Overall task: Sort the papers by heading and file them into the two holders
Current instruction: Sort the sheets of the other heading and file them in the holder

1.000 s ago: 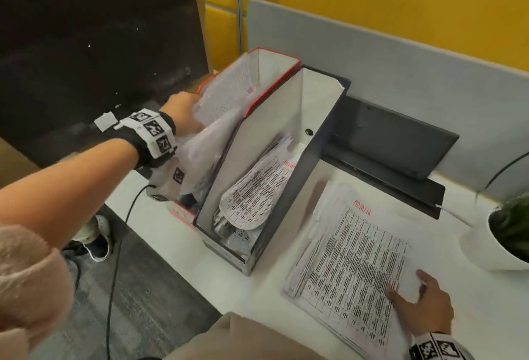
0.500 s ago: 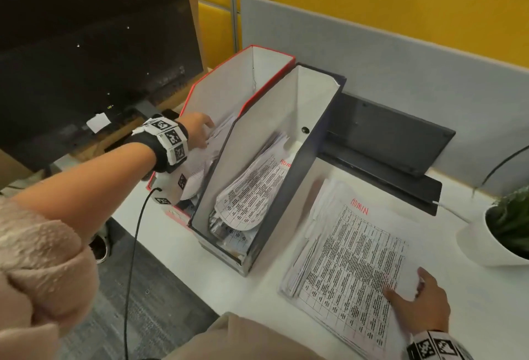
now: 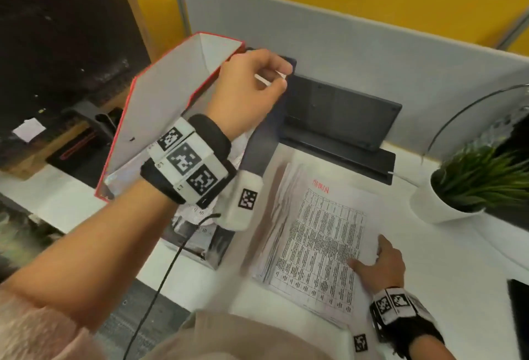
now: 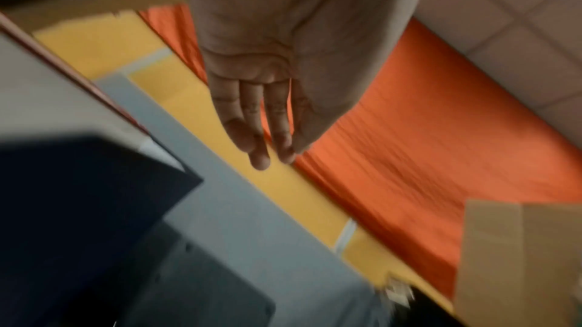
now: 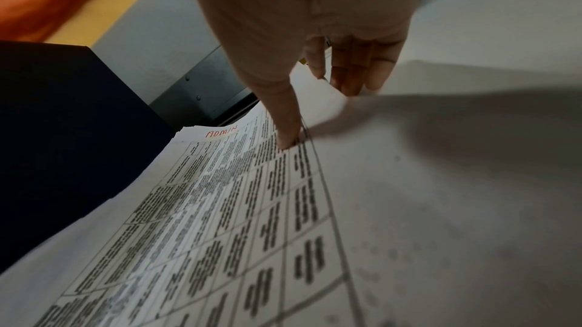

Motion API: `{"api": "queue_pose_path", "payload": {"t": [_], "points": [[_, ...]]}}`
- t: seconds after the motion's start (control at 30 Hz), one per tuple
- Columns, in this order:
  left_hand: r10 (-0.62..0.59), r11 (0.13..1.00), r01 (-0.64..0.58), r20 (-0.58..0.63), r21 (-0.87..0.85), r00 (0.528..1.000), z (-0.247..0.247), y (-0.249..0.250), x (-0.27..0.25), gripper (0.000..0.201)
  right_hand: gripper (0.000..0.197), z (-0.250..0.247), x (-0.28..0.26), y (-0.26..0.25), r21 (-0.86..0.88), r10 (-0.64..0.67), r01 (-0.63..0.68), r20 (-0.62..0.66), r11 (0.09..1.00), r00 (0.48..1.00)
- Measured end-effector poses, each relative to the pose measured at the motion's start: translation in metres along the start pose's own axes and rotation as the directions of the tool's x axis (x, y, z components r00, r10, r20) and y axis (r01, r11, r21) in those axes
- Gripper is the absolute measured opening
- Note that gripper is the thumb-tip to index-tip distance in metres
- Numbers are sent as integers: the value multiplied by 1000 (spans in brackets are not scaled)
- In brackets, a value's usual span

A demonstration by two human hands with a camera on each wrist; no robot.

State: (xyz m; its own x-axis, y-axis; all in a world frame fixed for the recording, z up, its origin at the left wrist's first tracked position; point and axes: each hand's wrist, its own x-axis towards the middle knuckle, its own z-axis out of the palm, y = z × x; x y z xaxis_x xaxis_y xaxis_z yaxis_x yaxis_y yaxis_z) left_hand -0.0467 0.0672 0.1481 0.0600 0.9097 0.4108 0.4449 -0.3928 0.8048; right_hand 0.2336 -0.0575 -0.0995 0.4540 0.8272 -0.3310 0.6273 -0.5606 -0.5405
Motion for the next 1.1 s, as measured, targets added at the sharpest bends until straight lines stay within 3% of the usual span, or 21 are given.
{"api": "queue_pose_path", "payload": {"t": [0.1,0.2,0.27,0.37,0.43,0.47,0.6,0.8,0.97,1.03,1.1], "points": [[15,1000,-14,118,-12,993,55,-3,-26,15,99,0,-3,-1,4,10,-10,7,1000,1000],[-116,971,43,308,235,944,102,-30,-58,18,99,-1,-5,-2,-4,15,-15,22,1000,1000],[-322,886,127,395,447,861,122,-60,-75,24,100,-1,-6,-2,-7,24,-24,40,1000,999],[-587,692,155,425,705,689,135,-104,-93,27,99,0,-9,-1,1,33,-33,51,999,998],[-651,663,218,407,717,641,138,-125,-100,26,98,0,-9,-1,3,36,-36,54,999,998],[-657,671,265,391,693,644,139,-132,-103,25,97,-1,-9,-1,2,38,-38,53,999,998],[-599,728,340,310,596,738,141,-144,-109,35,94,-2,-11,-2,-25,38,-37,42,999,998],[-591,750,376,296,545,750,146,-141,-108,31,95,0,-16,-7,-43,-13,10,-66,999,998],[-533,772,298,317,561,784,146,-136,-111,40,95,0,-17,-12,293,-29,15,44,956,999],[-442,818,246,295,520,847,143,-134,-115,36,97,-3,-16,-12,377,-9,-16,64,926,998],[-319,897,203,257,392,912,141,-130,-120,18,100,-6,-15,-13,414,7,-32,62,910,998]]}}
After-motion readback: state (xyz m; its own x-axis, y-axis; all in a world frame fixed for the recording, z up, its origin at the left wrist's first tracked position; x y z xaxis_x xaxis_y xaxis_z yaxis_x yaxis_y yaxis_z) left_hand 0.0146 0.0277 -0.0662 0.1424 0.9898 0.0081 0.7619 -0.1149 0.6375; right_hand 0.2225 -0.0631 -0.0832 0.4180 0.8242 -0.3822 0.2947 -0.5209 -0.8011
